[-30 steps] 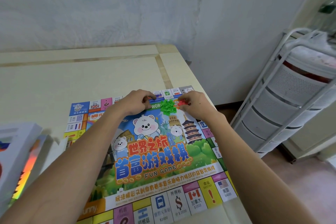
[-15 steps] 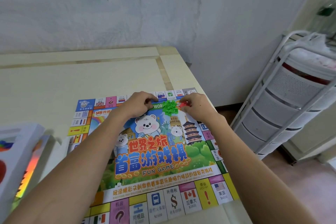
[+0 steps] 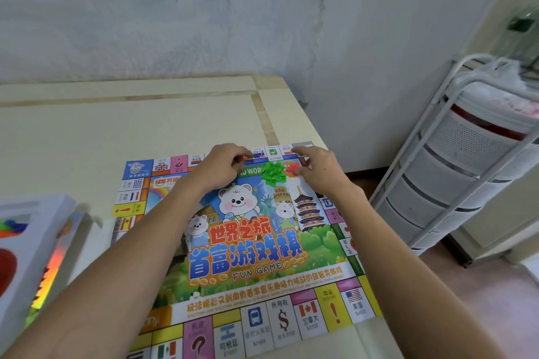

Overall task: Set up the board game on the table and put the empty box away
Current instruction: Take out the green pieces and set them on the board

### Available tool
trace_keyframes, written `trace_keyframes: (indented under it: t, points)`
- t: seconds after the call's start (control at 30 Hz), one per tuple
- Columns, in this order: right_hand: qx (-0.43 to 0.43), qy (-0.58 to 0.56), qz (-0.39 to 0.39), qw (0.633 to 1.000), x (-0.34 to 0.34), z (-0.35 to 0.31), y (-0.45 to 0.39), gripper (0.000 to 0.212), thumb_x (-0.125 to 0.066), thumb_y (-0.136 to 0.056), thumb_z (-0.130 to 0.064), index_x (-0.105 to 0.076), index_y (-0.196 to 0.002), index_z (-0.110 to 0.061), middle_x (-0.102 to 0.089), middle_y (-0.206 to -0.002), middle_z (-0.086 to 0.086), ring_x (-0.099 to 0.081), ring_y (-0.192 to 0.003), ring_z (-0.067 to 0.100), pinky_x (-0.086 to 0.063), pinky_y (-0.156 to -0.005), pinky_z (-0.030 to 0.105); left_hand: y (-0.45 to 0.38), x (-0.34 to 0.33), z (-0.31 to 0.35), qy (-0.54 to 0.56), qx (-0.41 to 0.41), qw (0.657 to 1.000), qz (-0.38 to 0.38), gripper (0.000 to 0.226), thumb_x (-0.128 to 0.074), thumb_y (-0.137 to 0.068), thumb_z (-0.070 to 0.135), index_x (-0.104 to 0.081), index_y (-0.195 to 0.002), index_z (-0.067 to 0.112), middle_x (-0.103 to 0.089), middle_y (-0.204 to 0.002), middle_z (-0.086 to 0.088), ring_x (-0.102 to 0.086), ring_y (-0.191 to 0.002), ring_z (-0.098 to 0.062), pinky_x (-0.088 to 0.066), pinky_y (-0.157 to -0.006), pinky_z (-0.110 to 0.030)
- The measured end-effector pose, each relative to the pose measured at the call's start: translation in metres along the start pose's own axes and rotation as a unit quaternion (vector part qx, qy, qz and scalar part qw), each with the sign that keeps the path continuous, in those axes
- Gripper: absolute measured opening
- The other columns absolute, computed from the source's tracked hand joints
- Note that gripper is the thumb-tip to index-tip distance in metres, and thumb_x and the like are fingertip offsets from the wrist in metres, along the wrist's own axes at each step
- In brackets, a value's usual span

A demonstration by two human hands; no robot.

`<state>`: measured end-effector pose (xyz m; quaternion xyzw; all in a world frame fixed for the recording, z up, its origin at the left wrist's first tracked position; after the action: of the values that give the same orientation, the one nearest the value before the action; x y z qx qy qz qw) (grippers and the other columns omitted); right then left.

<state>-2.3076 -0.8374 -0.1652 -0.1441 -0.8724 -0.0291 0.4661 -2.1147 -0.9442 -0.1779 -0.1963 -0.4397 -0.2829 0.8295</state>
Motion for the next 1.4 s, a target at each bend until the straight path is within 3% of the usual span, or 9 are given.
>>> trace_keyframes:
  t: [0.07, 0.17, 0.27, 0.37, 0.53, 1.13, 1.2, 1.3, 1.4]
  points:
    - [-0.001, 0.018, 0.006, 1.000, 0.007, 0.002, 0.005, 0.043, -0.060, -0.095, -0.012, -0.054, -0.137, -0.015, -0.058, -0.135, 0.008, -0.054, -0.117, 0.021, -0.045, -0.092, 0.024, 0.004, 0.009, 0.001, -0.021, -0.014, 0.999, 0.034, 0.033, -0.062, -0.094, 0.017, -0.064, -0.127, 0.020, -0.058, -0.114, -0.004, -0.055, -0.109, -0.025, -0.043, -0.088, -0.033]
    - [-0.014, 0.082, -0.037, 0.996, 0.004, 0.008, 0.012, 0.033, -0.055, -0.096, -0.017, -0.058, -0.129, -0.015, -0.059, -0.132, 0.007, -0.053, -0.120, 0.028, -0.042, -0.101, 0.041, 0.020, 0.008, -0.005, -0.137, 0.006, 0.989, -0.050, 0.060, -0.059, -0.090, 0.055, -0.043, -0.144, 0.035, -0.035, -0.149, -0.004, -0.030, -0.139, -0.028, -0.029, -0.111, -0.051]
    - [-0.019, 0.153, -0.099, 0.983, -0.006, 0.009, 0.024, 0.041, -0.049, -0.099, -0.024, -0.048, -0.139, -0.015, -0.047, -0.144, 0.004, -0.045, -0.129, 0.026, -0.038, -0.107, 0.045, 0.049, -0.005, -0.015, -0.209, 0.051, 0.966, -0.147, 0.086, -0.037, -0.080, 0.083, -0.010, -0.153, 0.046, 0.003, -0.165, -0.001, 0.002, -0.151, -0.028, -0.007, -0.115, -0.062]
    - [-0.012, 0.164, -0.107, 0.980, -0.010, 0.006, 0.035, 0.049, -0.047, -0.100, -0.023, -0.037, -0.147, -0.011, -0.036, -0.153, 0.007, -0.039, -0.136, 0.027, -0.034, -0.112, 0.045, 0.074, -0.019, -0.021, -0.231, 0.059, 0.958, -0.159, 0.099, -0.011, -0.066, 0.094, 0.004, -0.152, 0.048, 0.016, -0.164, -0.001, 0.015, -0.151, -0.025, 0.004, -0.116, -0.064]
    - [-0.005, 0.156, -0.112, 0.981, -0.010, -0.001, 0.052, 0.049, -0.046, -0.101, -0.021, -0.036, -0.148, -0.009, -0.036, -0.154, 0.009, -0.040, -0.136, 0.028, -0.032, -0.111, 0.036, 0.097, -0.021, -0.017, -0.229, 0.054, 0.963, -0.134, 0.096, -0.008, -0.067, 0.092, 0.006, -0.152, 0.048, 0.018, -0.164, 0.000, 0.019, -0.150, -0.022, 0.006, -0.117, -0.062]
    - [-0.050, 0.127, -0.101, 0.985, -0.001, 0.001, 0.063, 0.036, -0.051, -0.098, -0.020, -0.052, -0.133, -0.010, -0.058, -0.132, 0.012, -0.054, -0.116, 0.028, -0.043, -0.094, 0.034, 0.092, -0.025, -0.015, -0.219, 0.027, 0.970, -0.102, 0.111, 0.002, -0.056, 0.099, -0.001, -0.153, 0.046, 0.011, -0.165, 0.000, 0.014, -0.151, -0.022, 0.004, -0.115, -0.064]
    - [-0.055, 0.113, -0.087, 0.988, 0.009, -0.002, 0.062, 0.037, -0.052, -0.097, -0.013, -0.052, -0.134, -0.011, -0.058, -0.133, 0.011, -0.056, -0.115, 0.027, -0.044, -0.090, 0.031, 0.094, -0.018, -0.011, -0.196, 0.034, 0.976, -0.093, 0.104, -0.004, -0.063, 0.096, -0.002, -0.154, 0.044, 0.009, -0.165, 0.000, 0.012, -0.151, -0.023, 0.003, -0.114, -0.064]
    - [-0.063, 0.105, -0.026, 0.992, 0.033, -0.022, 0.055, 0.037, -0.048, -0.099, -0.011, -0.050, -0.136, -0.008, -0.054, -0.136, 0.016, -0.058, -0.108, 0.027, -0.045, -0.084, 0.031, 0.101, 0.006, -0.003, -0.157, 0.042, 0.985, -0.056, 0.077, -0.020, -0.088, 0.078, -0.011, -0.154, 0.040, 0.000, -0.165, 0.001, 0.001, -0.152, -0.021, -0.003, -0.116, -0.061]
    - [-0.017, 0.097, 0.015, 0.995, 0.039, -0.069, 0.052, 0.039, -0.045, -0.098, -0.011, -0.053, -0.136, -0.008, -0.053, -0.138, 0.015, -0.056, -0.119, 0.029, -0.044, -0.097, 0.034, 0.113, 0.037, -0.003, -0.145, 0.033, 0.989, -0.012, 0.062, -0.034, -0.098, 0.060, -0.024, -0.153, 0.034, -0.013, -0.164, -0.001, -0.011, -0.150, -0.021, -0.013, -0.117, -0.055]
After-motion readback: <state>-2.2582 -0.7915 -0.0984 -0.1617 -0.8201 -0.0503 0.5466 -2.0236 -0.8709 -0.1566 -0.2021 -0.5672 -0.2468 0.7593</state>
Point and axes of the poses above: each hand's wrist, its own y-axis away from the middle knuckle, its own x-axis out of the back of the hand, z = x × y, the point moved 5 cm from there along -y, towards the middle knuckle
